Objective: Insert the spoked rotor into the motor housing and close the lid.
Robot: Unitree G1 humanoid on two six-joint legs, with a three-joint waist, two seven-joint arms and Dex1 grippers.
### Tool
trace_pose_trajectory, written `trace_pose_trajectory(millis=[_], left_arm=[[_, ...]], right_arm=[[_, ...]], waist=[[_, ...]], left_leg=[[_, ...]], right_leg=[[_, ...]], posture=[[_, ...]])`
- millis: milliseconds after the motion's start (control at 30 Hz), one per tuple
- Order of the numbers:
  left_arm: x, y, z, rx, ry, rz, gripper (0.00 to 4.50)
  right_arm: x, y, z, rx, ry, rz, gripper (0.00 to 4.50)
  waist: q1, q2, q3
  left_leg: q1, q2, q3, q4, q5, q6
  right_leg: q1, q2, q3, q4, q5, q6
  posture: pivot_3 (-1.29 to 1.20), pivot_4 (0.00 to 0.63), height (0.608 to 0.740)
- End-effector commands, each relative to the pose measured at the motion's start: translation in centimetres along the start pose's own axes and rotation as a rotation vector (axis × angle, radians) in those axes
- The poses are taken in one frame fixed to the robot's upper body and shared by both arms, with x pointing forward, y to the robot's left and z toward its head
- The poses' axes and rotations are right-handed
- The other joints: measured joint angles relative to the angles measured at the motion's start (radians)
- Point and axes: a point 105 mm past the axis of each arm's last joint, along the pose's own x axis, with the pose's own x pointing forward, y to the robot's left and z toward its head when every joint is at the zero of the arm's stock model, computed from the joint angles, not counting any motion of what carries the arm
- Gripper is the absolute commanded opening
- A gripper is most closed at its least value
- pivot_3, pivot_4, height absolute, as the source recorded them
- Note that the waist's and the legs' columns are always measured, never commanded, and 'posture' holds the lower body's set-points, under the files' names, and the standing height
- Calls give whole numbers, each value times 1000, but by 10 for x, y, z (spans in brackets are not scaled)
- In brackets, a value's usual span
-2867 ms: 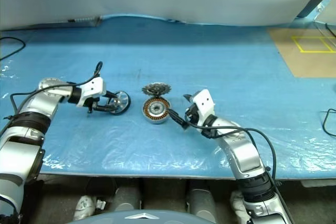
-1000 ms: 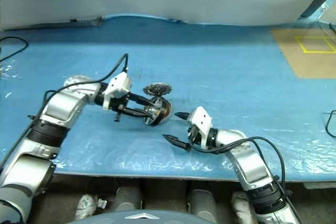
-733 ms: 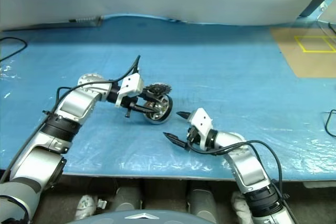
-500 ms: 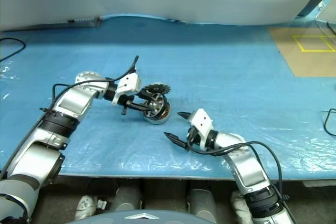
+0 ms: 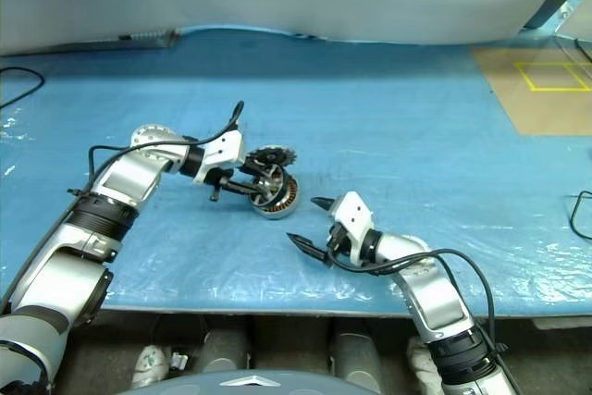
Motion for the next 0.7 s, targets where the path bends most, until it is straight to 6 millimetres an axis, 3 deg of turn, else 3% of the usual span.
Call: trace_pose_trajectory(millis=[33, 67, 367, 467, 700], left_arm=[[-5, 3, 1, 18, 24, -6, 1350], [-5, 4, 2, 18, 25, -8, 1350], [-5, 4, 10, 2, -26, -20, 4479], [-9, -7, 15, -43, -97, -56, 4382], [-16, -42, 19, -279, -281, -54, 2025]], right_arm=[[0, 0, 7, -18, -23, 2, 4500], [0, 0, 7, -18, -23, 1, 4500], [0, -1, 5, -15, -15, -3, 4500], [-1, -2, 4, -12, -10, -9, 4500], [-12, -22, 8, 12, -12, -95, 4500]], waist=[[0, 0, 0], [0, 0, 0], [0, 0, 0], [0, 0, 0], [-3, 0, 0]], left_leg=[[0, 0, 0, 0, 0, 0], [0, 0, 0, 0, 0, 0], [0, 0, 0, 0, 0, 0], [0, 0, 0, 0, 0, 0], [0, 0, 1, -2, 0, 0]], right_leg=[[0, 0, 0, 0, 0, 0], [0, 0, 0, 0, 0, 0], [0, 0, 0, 0, 0, 0], [0, 0, 0, 0, 0, 0], [0, 0, 0, -1, 0, -1]], posture=[[0, 150, 740], [0, 150, 740], [0, 150, 740], [0, 150, 740], [0, 150, 740]])
